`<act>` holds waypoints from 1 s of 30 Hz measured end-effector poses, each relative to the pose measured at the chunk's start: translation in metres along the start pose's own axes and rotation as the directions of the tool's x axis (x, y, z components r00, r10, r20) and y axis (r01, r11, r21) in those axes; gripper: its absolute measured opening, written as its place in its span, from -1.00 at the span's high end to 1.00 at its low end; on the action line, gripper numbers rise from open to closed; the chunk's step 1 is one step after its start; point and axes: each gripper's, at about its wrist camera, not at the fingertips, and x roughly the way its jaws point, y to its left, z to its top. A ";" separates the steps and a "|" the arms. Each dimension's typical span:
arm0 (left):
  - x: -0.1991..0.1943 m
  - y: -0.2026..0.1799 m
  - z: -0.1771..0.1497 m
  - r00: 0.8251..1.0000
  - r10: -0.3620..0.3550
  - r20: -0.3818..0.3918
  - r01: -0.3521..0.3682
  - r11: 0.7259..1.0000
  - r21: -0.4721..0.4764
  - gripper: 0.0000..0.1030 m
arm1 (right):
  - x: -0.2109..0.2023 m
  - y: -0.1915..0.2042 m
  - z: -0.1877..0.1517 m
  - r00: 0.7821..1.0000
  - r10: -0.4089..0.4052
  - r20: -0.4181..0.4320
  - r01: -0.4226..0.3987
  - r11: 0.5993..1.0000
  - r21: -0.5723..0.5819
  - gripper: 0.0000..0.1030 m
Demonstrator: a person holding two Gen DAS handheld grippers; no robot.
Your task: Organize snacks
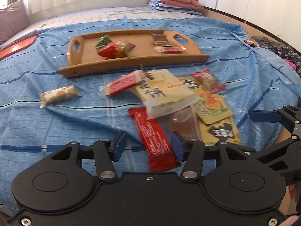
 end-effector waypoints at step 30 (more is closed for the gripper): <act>0.010 0.021 0.010 0.998 0.050 0.026 -0.049 0.999 -0.017 0.09 | 0.019 -0.006 0.003 0.986 -0.166 -0.034 0.168 0.983 0.069 -1.00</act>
